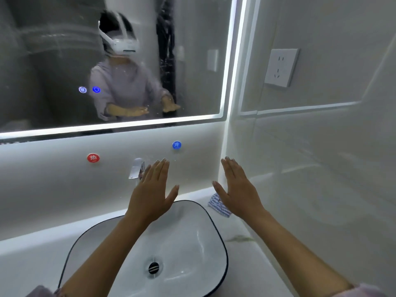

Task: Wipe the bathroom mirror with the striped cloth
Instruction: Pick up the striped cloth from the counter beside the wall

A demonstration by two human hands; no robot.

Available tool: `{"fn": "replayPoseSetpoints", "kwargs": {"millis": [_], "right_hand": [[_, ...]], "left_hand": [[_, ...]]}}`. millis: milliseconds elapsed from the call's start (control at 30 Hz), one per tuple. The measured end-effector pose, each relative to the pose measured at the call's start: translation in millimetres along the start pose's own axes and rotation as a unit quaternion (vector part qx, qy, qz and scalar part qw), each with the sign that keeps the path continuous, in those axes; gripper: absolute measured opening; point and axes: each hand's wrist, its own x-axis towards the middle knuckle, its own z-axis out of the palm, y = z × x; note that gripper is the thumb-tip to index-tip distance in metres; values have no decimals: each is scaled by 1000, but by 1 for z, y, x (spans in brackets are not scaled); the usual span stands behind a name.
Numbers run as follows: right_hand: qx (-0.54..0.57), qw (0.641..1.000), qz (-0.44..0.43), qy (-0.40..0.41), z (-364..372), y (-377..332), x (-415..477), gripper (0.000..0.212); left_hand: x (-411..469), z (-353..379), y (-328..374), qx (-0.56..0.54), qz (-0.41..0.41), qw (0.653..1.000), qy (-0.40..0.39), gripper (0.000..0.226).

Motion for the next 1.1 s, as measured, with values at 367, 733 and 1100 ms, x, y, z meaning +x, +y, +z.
{"fn": "replayPoseSetpoints", "kwargs": {"millis": [367, 733, 1100], "right_hand": [[75, 991, 90, -61, 84, 89, 23, 100], [137, 951, 243, -131, 177, 128, 6, 65], [185, 898, 382, -118, 264, 163, 18, 54]], "left_hand": [[58, 113, 20, -60, -50, 993, -93, 88], [112, 217, 27, -109, -71, 962, -239, 68], [155, 320, 21, -80, -54, 912, -399, 67]]}}
